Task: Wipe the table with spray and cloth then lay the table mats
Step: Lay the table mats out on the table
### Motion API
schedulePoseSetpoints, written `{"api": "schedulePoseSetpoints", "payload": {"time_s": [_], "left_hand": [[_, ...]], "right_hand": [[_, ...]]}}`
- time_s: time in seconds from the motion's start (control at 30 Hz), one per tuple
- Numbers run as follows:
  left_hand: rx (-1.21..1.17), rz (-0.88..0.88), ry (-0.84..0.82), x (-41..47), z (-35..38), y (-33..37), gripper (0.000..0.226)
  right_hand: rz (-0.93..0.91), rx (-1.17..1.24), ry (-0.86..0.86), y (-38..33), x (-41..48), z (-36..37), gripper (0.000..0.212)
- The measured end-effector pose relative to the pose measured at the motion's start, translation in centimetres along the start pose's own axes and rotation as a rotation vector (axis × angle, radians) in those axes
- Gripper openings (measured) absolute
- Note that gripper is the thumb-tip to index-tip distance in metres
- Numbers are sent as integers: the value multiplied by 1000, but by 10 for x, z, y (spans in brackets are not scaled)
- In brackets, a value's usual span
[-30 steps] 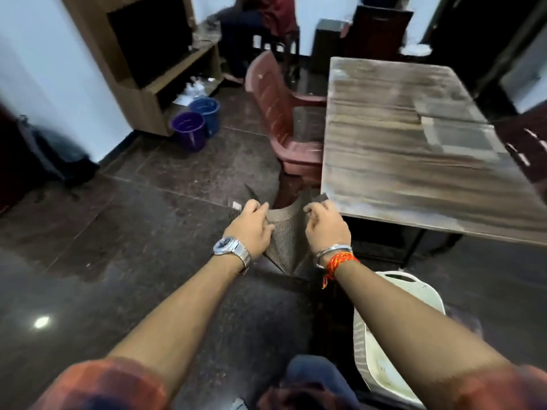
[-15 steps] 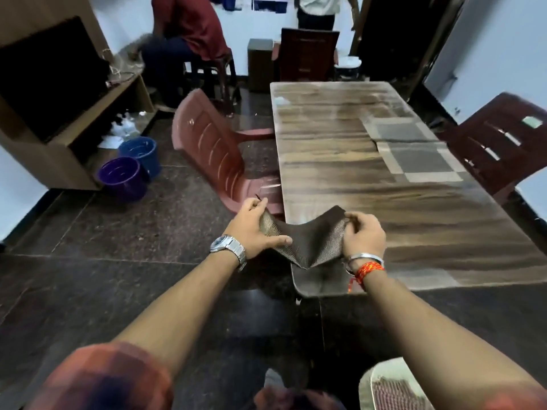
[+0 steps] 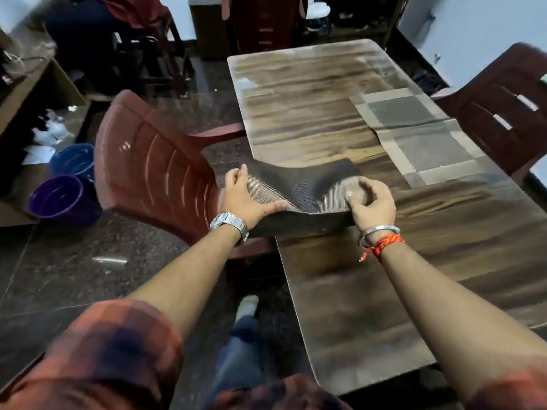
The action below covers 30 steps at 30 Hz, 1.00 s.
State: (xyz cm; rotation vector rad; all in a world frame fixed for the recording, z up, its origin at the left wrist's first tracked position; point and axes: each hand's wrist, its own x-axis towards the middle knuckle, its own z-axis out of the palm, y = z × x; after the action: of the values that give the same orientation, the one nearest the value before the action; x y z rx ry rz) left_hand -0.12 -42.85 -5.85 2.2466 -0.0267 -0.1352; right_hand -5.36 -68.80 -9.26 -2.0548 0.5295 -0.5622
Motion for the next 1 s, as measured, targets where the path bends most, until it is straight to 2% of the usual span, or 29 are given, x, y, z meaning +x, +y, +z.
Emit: {"api": "schedulePoseSetpoints", "payload": {"time_s": [0.2,0.3,0.37,0.47,0.5,0.57,0.63,0.7,0.73,0.87,0.93,1.0], "left_hand": [[26,-123,15,137,19,-27,138],[66,-193,-21,195,29,-34,131],[89,-231,-23,229,34,-35,121],[64,-177,18,260,43,-36,98],[32,-155,25,268,45,-36,92],[-29,-154,47,279,46,-37,86],[-77,-195,84,283,45,-40,86],[-117,-243,99,284,44,-46,86],[-126,-262,95,282,43,-50,86],[-21,-330,-21,264,33,-51,79],[31,-346,-117,256,28,-50,73],[28,-341,-148,251,23,-48,69]], "right_hand": [[-28,-129,-26,-12,107,79,53],[72,-465,-145,-10,150,110,71],[77,-711,-221,-8,157,128,76],[147,-768,-355,-8,140,151,75],[187,-767,-314,-6,134,156,77],[276,-734,-86,-1,129,157,88],[562,-584,107,4,135,145,96],[797,-424,184,9,140,130,81],[794,-336,166,10,139,123,67],[553,-77,-111,6,127,111,17],[450,-145,-217,7,126,108,18],[374,-340,-289,4,134,103,12]]}}
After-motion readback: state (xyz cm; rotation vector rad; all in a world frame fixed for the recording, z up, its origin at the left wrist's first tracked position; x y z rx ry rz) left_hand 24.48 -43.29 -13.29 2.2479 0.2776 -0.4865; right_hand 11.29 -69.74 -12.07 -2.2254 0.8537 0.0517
